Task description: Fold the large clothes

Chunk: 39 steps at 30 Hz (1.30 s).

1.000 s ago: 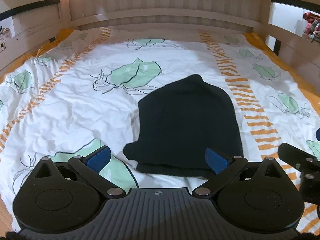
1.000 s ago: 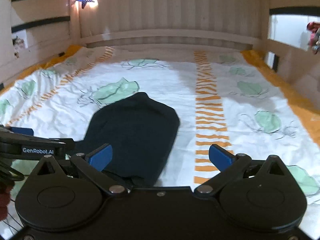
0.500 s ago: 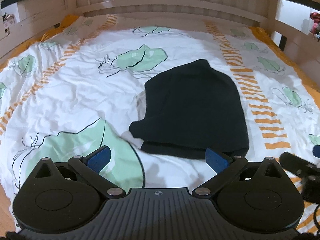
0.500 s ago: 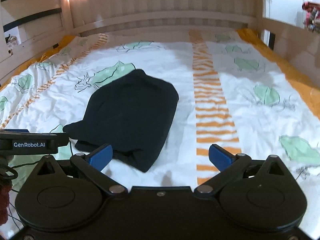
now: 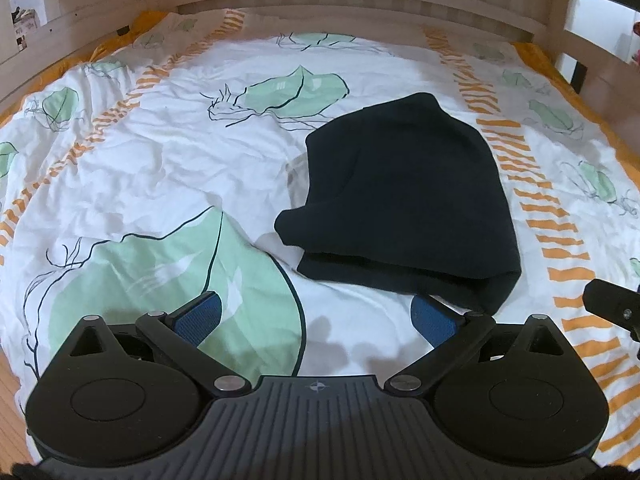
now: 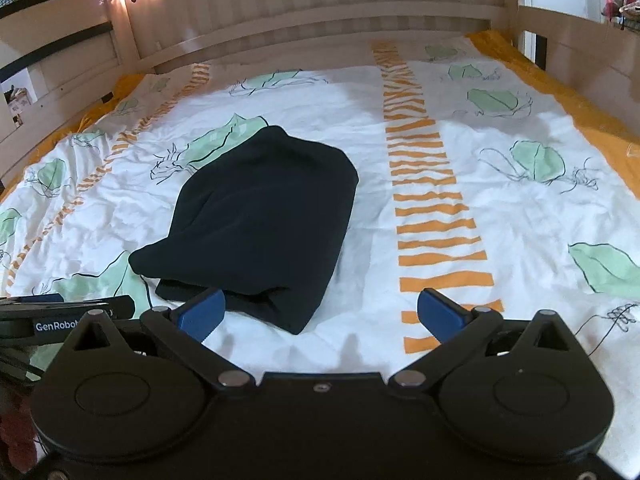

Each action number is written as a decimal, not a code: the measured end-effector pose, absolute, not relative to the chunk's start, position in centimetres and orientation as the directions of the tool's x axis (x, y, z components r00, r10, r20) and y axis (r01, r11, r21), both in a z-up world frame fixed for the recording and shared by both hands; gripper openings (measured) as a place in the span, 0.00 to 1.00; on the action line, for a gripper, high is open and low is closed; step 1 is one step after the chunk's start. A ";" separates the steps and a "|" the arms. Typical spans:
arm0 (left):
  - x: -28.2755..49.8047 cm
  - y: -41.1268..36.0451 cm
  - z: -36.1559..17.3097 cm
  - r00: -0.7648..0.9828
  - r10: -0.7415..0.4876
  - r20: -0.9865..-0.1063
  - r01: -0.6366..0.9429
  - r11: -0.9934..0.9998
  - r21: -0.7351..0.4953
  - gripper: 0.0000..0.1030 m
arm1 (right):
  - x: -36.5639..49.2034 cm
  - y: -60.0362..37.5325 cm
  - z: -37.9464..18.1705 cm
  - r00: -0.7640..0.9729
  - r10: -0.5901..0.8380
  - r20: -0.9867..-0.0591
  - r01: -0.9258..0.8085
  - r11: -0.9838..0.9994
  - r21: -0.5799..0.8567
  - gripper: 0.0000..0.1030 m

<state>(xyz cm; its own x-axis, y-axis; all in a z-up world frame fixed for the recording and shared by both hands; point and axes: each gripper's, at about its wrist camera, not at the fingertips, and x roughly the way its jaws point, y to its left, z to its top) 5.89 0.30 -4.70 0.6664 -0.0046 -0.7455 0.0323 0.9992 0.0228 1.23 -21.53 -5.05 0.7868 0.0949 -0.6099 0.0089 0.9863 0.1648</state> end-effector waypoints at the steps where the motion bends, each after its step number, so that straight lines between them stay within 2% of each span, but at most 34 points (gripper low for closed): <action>1: 5.9 0.3 -4.8 0.665 -0.005 -0.747 0.032 0.999 0.022 1.00 | 1.3 -21.5 -5.1 0.784 0.096 -0.613 0.009 0.986 0.166 0.99; 39: 5.7 -0.8 -6.0 0.644 0.004 -0.765 0.062 0.996 0.058 1.00 | 2.3 -22.3 -7.0 0.733 0.131 -0.668 0.035 0.973 0.229 0.99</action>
<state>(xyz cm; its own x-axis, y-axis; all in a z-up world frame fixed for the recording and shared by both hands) 5.72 -0.82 -5.97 0.6438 0.0044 -0.7652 0.0623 0.9964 0.0581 2.29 -22.32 -6.96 0.7330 0.1308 -0.6676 0.0353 0.9727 0.2293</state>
